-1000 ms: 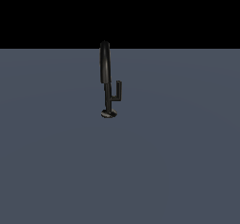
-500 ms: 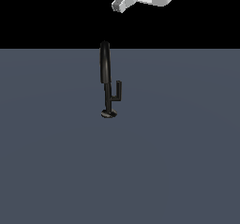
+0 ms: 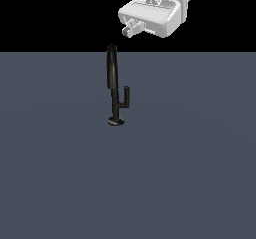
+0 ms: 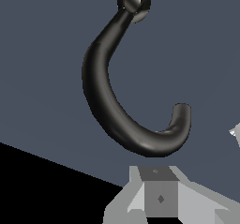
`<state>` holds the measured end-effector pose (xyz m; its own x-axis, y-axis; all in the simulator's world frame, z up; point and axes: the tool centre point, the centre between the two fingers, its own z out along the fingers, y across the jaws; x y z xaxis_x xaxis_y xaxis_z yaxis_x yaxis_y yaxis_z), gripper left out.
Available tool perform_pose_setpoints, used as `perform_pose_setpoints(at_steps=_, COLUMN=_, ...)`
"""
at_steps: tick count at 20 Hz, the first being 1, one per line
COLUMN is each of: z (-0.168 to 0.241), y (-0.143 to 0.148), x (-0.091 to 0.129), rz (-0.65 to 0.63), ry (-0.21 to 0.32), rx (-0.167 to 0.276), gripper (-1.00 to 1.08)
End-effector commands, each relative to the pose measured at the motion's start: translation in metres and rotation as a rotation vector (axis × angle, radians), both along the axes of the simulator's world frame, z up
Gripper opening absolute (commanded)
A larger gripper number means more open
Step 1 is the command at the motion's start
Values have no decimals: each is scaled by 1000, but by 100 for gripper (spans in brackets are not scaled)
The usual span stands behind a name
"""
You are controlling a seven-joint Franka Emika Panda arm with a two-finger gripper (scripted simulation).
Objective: Turn on the faucet by rotating a designated handle.
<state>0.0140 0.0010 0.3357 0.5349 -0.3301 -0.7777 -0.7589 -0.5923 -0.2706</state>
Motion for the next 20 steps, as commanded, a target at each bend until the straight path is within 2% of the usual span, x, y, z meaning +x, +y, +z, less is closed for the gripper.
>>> perform_pose_setpoints(at_steps=1, z=-13, y=-1, x=13, rz=-38, ry=41, rx=39, gripper=-100)
perform_pose_setpoints(at_steps=20, z=-137, y=0, x=93, rz=-354, ry=379, rx=357, gripper=-100)
